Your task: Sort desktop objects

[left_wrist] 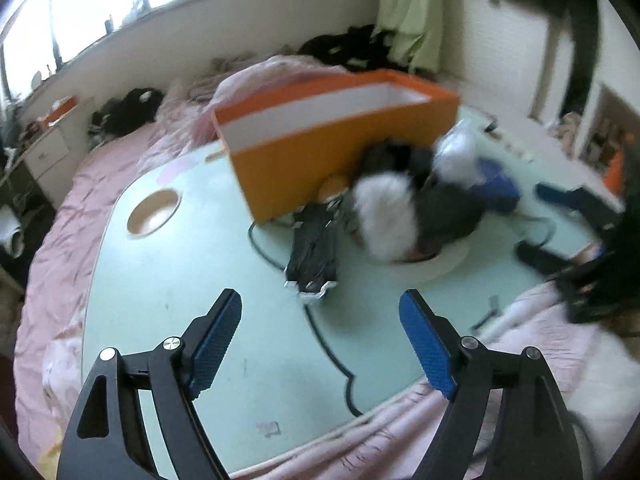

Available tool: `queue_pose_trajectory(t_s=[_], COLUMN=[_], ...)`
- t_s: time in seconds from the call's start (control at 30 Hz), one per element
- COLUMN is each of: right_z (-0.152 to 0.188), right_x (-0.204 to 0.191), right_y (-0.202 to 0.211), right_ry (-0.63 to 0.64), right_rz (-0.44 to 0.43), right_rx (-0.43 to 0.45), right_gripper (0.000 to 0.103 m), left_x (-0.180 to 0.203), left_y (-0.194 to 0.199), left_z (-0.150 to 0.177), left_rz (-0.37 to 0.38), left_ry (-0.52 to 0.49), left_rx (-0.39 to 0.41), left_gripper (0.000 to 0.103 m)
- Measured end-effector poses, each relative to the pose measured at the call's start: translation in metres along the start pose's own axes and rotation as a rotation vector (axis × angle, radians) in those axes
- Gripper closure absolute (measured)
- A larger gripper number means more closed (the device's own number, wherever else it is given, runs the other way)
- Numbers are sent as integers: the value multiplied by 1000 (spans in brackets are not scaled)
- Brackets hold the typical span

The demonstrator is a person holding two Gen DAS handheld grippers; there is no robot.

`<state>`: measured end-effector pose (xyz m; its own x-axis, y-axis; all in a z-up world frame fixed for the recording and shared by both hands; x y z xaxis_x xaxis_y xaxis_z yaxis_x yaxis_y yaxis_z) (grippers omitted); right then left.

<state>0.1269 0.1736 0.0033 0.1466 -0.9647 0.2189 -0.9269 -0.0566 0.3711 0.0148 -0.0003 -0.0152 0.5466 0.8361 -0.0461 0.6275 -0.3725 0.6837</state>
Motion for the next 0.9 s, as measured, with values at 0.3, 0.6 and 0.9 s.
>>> queue_pose_trajectory(t_s=[0.3,0.6,0.9], right_z=[-1,-1,-1], right_x=[-2,-1,-1], right_y=[-1,-1,-1], right_ry=[-2,-6,-9], right_rz=[11,18,27], right_rx=[-5,-6,-9], right_gripper=[2,2,2], left_x=[-9,-7,-7], left_y=[-28,-28,-29], left_z=[1,1,0], left_rz=[71,69,70], left_ry=[102,99,98], left_rx=[8,14,14], left_gripper=[0,0,0])
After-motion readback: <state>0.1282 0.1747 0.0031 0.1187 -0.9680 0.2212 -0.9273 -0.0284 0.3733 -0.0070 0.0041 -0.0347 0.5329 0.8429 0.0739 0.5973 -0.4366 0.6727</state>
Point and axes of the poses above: each gripper's, at about its wrist camera, not at the fingertips, and y roughly against the way its jaws point, x to its right, z to its underside, the point moved 4 cm from there along -y, roughly the way its jaws point, and after that the axes turned 6 degrees about x, right-handed, at the moved point
